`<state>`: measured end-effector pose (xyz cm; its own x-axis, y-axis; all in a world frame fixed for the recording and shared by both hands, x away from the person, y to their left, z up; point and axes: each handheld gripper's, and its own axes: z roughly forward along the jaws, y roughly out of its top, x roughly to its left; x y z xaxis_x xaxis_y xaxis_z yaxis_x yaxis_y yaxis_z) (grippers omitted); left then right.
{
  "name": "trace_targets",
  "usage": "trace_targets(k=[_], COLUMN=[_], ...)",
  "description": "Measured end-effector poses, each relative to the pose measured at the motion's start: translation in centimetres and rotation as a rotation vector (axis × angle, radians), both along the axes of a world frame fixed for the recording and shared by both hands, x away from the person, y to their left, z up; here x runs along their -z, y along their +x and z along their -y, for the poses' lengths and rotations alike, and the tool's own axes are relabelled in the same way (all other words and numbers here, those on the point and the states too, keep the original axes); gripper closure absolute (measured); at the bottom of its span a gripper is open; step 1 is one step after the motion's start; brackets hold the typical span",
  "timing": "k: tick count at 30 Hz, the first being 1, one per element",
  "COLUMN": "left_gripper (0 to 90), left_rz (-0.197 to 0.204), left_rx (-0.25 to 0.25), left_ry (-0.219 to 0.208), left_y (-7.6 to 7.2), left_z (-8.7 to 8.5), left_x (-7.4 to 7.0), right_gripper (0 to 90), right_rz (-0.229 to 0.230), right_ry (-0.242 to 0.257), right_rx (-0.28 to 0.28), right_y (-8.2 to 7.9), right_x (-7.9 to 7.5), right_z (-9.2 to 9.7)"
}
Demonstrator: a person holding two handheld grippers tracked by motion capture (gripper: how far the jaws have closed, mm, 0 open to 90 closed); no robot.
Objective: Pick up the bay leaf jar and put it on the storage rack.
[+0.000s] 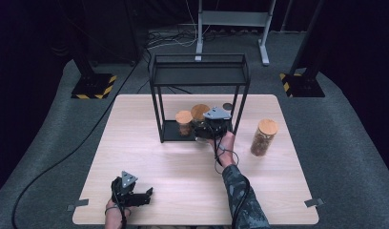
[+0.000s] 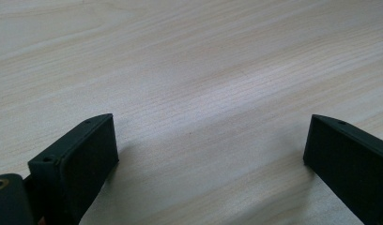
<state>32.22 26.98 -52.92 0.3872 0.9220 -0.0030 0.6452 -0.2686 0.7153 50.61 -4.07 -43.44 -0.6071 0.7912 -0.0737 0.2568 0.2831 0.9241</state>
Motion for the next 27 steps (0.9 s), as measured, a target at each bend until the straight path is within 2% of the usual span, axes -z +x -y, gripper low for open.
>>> trace_targets(k=[19, 27], left_gripper=[2.6, 2.6], left_rz=[0.001, 0.001], left_rx=[-0.001, -0.001], left_ry=[0.000, -0.001], left_y=[0.0, 0.0], left_z=[0.0, 0.0], left_x=[0.0, 0.0], right_gripper=[25.0, 25.0], right_rz=[-0.001, -0.020], right_ry=[0.003, 0.015], right_rx=[0.026, 0.045], right_y=[1.8, 2.7], right_x=[0.0, 0.4], right_z=[0.0, 0.0])
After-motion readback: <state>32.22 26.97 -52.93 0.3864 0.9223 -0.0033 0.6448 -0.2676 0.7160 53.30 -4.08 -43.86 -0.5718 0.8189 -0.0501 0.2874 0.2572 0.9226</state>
